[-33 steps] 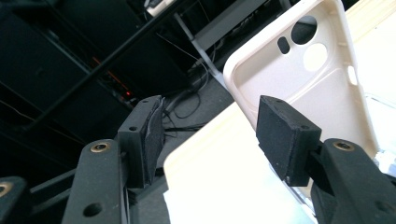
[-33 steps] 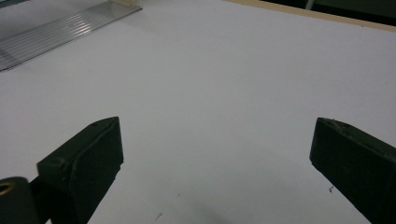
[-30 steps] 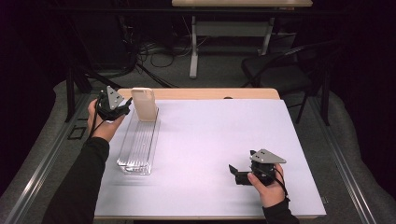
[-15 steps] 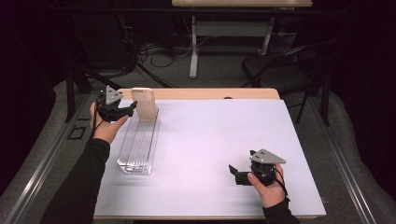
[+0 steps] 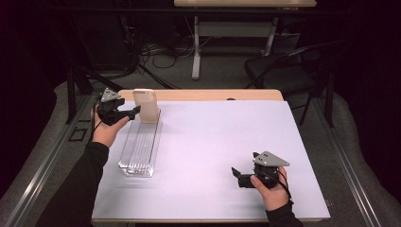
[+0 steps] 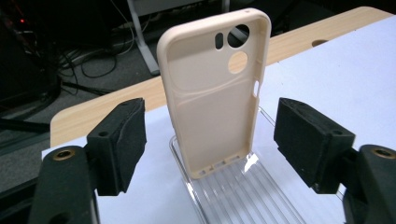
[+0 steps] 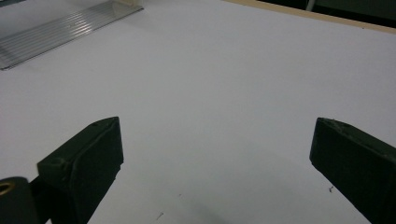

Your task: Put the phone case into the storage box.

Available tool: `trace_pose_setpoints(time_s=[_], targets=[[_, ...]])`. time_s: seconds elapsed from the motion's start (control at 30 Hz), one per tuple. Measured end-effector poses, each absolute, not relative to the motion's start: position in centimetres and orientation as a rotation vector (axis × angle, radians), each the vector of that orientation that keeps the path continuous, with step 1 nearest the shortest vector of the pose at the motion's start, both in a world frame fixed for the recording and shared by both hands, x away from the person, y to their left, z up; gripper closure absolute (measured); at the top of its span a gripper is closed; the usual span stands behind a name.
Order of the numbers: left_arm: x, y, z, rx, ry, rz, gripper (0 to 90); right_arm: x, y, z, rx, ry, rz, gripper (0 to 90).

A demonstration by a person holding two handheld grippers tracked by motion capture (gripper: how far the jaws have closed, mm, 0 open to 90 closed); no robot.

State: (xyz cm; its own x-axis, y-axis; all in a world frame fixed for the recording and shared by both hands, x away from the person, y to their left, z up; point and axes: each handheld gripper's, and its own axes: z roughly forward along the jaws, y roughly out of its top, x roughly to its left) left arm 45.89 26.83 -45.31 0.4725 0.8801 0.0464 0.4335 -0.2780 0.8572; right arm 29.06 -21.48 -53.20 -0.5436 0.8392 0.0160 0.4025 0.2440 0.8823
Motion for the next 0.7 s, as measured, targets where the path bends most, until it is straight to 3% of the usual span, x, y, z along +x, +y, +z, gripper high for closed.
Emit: trace_pose_setpoints(time_s=[0.53, 0.7], targets=[[45.22, 26.76, -44.79, 1.864, 1.096, 0.577, 8.3, 29.01, -21.51, -53.14, 1.129, 2.054, 1.249, 2.5], [44.87, 26.72, -44.52, 1.864, 1.088, 0.558, 8.0, 28.95, -21.48, -53.02, 1.127, 2.058, 1.251, 2.5]])
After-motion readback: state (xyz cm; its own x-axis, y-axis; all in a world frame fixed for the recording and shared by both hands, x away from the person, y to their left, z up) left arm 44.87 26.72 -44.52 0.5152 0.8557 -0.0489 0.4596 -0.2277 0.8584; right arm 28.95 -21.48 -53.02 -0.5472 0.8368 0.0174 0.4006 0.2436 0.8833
